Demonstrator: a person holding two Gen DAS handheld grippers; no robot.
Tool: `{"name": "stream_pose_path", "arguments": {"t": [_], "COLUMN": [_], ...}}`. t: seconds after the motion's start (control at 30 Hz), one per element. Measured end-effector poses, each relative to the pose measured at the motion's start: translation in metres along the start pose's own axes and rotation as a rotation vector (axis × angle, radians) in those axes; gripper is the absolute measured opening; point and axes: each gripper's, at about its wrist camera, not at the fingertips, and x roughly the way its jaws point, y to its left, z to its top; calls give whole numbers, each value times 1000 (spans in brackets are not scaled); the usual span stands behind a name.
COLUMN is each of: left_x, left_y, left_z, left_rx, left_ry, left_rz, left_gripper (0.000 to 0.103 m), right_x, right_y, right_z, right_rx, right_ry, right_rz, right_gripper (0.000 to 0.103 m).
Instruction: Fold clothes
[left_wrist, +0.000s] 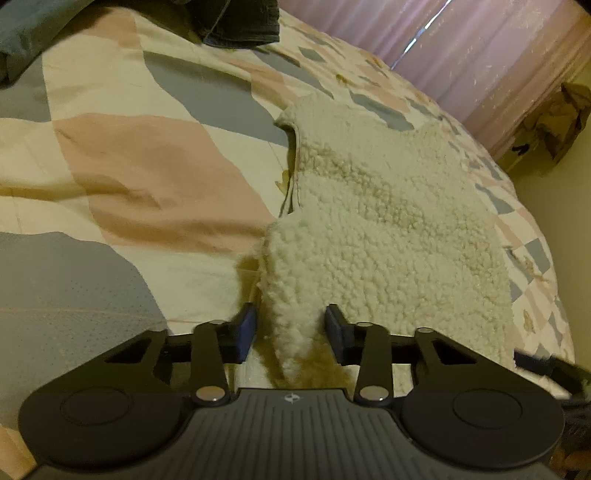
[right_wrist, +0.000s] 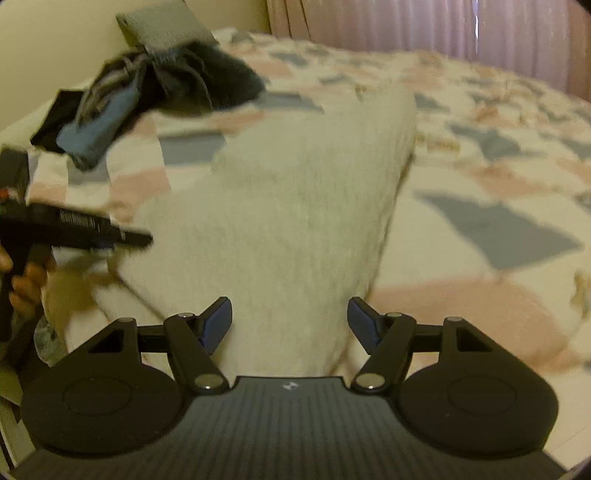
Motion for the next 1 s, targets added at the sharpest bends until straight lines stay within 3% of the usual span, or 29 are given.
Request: {"name": "stream_pose_path", "arguments": {"t": [0.1,0.17,0.33,0.43,0.47,0.57,0.7,0.87,1.0], "left_x": [-4,-4,0,-3,-3,-6,-5,-11,-29], "left_y": [-3,-1,2,4,5,5,-5,-19,-39], "left_z": [3,3,-3,-5,-5,-5,-3,13,32], "left_rx": [6,2,-24,-33,-45,-47,-49,-168,-200], "left_ry": [0,4,-2,-7,-5,-8,17,120,207], "left_rz": [2,14,8,14,22,51,132,231,318], "left_gripper": [25,31,23,28,36,40,42,42,44], "right_x": [-2,-6,-18,-23,-24,-17,13,49,53], "right_y": [-2,-3,-6,-17,-24,-52,-98,-132,-122], "right_z": [-11,-12,-7,1,6,37,96,148,180], "right_rx": [43,65,51,11,-14,-125,-198,-46,-12], "right_ry": [6,-12,-52,-58,-61,-89,-106,16,161], "right_rz": [4,6,-2,22,45,88,142,263,317], "right_gripper": [63,62,62,62,63,69,69,64,63]}}
